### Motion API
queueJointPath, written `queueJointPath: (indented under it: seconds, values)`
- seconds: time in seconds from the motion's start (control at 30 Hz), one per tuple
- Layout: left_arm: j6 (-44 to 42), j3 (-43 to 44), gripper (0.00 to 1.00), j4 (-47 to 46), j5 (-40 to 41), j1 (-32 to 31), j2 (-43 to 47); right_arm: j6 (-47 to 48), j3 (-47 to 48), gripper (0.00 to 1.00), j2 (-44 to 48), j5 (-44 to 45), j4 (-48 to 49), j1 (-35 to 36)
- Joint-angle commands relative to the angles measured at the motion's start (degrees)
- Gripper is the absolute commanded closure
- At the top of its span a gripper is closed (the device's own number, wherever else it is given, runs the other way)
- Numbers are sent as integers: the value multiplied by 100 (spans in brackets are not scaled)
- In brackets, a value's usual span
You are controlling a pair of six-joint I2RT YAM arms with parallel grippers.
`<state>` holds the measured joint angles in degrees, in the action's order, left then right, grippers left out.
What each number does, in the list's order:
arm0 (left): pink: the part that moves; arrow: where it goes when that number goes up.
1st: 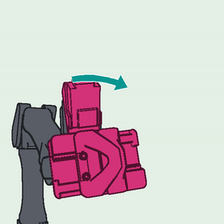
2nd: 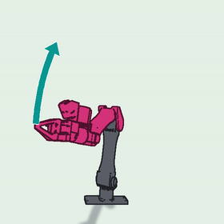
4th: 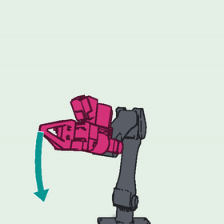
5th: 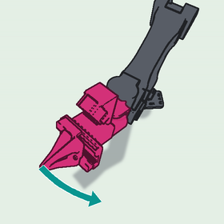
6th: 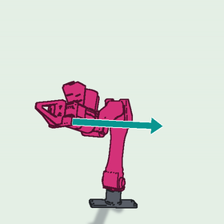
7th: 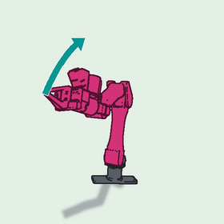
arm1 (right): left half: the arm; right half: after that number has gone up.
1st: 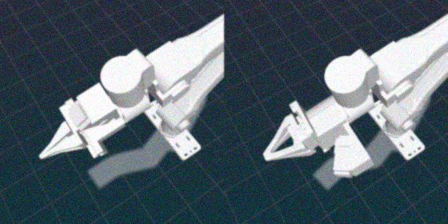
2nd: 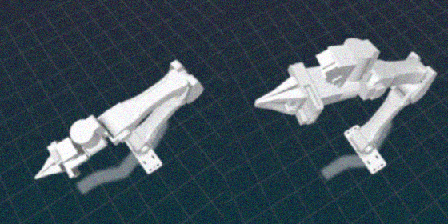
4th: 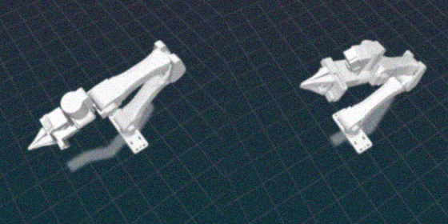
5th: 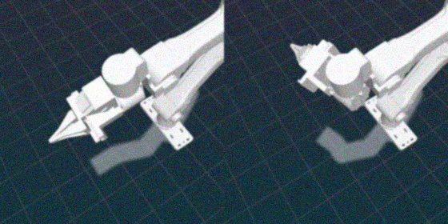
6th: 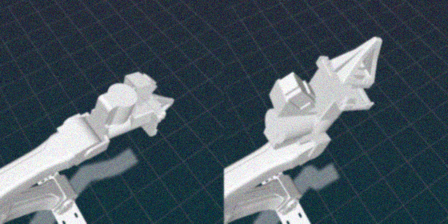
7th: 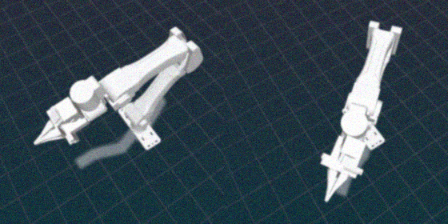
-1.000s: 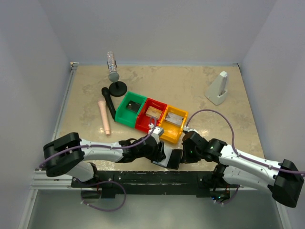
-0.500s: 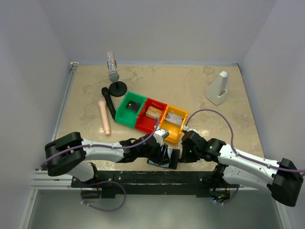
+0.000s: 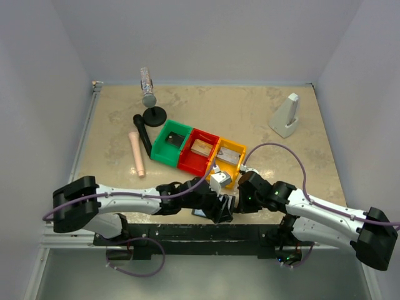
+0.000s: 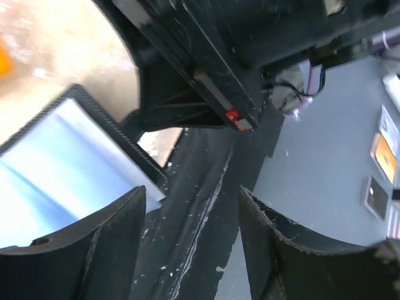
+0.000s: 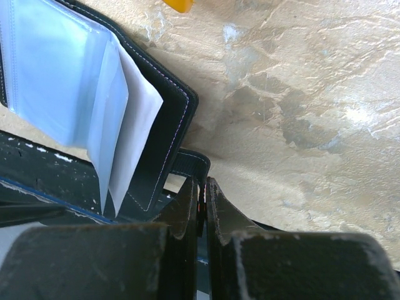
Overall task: Take the credit cards out of the card holder
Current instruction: Remove the credit card from the card holder.
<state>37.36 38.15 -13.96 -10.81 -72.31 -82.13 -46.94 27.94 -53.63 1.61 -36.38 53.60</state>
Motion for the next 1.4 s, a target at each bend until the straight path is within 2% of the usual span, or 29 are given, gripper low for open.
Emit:
queueJointPath:
  seconds: [0.0,0.1,0.17,0.23,0.33,0.67,1.2,1.37]
  values:
    - [33,-183,34,472,1009,146,741,-96,44,100,1,77,61,-8]
    - [542,-921,34,464,1054,743,1031,-105,18,100,80,85,52,-8]
    - [632,-1212,30,429,1002,1069,1172,-96,18,100,89,77,52,-8]
    - [535,-1336,20,516,1054,1079,1321,-88,18,100,80,68,61,-8]
    - [465,-1381,17,403,1054,1079,1375,-87,9,100,89,59,79,-8]
    - [561,-1504,25,-89,844,1062,1155,-79,9,100,98,59,70,-8]
    - [685,-1381,27,42,1037,859,751,-52,62,100,-34,41,96,-8]
    - [649,-1337,29,-124,783,851,672,-44,71,100,-51,41,105,-8]
